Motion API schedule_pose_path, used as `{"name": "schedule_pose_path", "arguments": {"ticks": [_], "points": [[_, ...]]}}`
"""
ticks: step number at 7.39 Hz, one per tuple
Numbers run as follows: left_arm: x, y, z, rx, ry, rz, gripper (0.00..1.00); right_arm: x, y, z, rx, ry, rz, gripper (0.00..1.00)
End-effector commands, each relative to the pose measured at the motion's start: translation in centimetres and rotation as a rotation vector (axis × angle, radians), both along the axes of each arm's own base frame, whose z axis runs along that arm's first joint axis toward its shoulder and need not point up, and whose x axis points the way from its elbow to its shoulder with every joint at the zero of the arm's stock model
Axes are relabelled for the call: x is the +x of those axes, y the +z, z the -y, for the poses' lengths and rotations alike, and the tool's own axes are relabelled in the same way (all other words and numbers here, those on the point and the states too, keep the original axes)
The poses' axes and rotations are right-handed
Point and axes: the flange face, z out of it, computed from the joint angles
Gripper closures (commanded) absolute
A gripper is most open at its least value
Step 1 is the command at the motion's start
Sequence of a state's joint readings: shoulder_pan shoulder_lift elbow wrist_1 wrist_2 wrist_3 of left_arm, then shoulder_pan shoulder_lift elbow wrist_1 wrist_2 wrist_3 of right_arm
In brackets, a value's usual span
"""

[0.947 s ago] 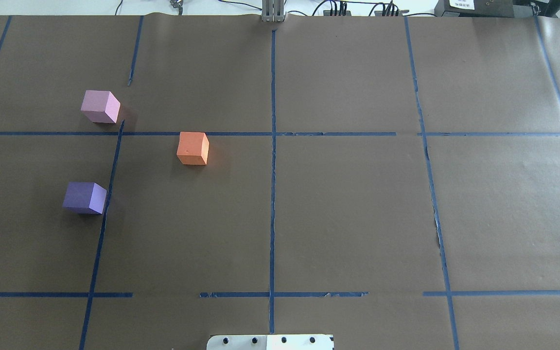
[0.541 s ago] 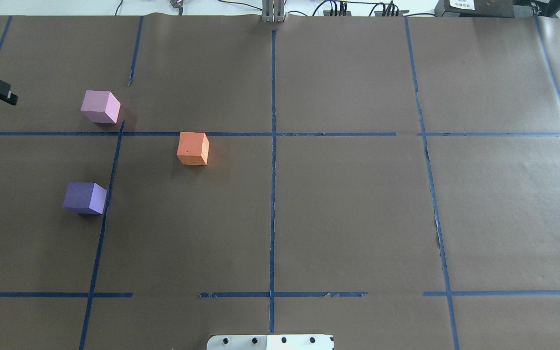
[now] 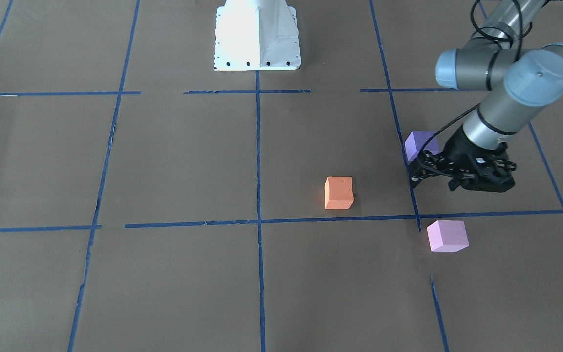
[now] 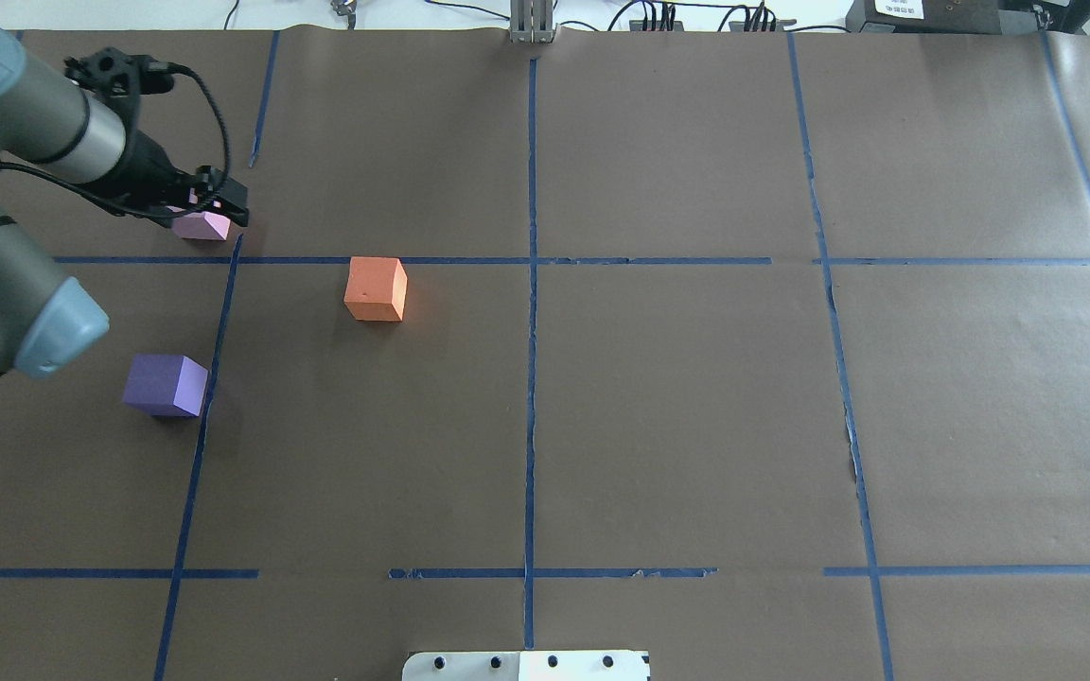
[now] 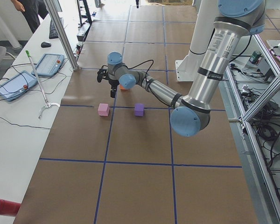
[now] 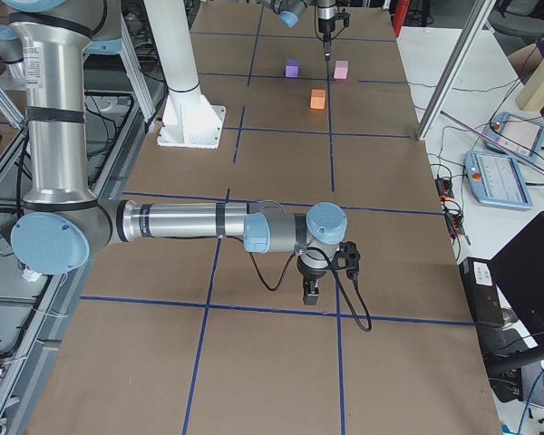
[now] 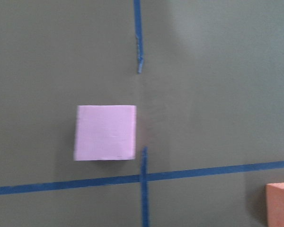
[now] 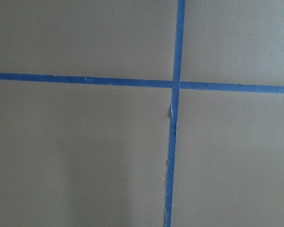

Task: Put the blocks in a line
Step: 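Move the left gripper over the orange cube and lower it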

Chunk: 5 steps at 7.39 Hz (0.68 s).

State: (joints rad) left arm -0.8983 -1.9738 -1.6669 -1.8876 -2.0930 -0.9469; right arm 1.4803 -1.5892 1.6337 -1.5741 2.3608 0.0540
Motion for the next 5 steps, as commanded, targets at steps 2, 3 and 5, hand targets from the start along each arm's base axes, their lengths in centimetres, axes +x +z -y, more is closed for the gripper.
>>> {"name": "schedule_pose_path", "arguments": {"ticks": [2,3,5], "points": [[11.2,-7.6,-4.1,-0.009,-0.037,-0.005,0.00,0.0,0.0,0.0,0.000,0.000,0.000,0.00],[14.1,-6.8,-6.2,-0.018,-0.022,0.043,0.00,0.0,0.0,0.0,0.000,0.000,0.000,0.00],[14.4,-7.2,-6.1,-0.016,-0.015,0.076,0.00,0.0,0.0,0.0,0.000,0.000,0.000,0.00]]}}
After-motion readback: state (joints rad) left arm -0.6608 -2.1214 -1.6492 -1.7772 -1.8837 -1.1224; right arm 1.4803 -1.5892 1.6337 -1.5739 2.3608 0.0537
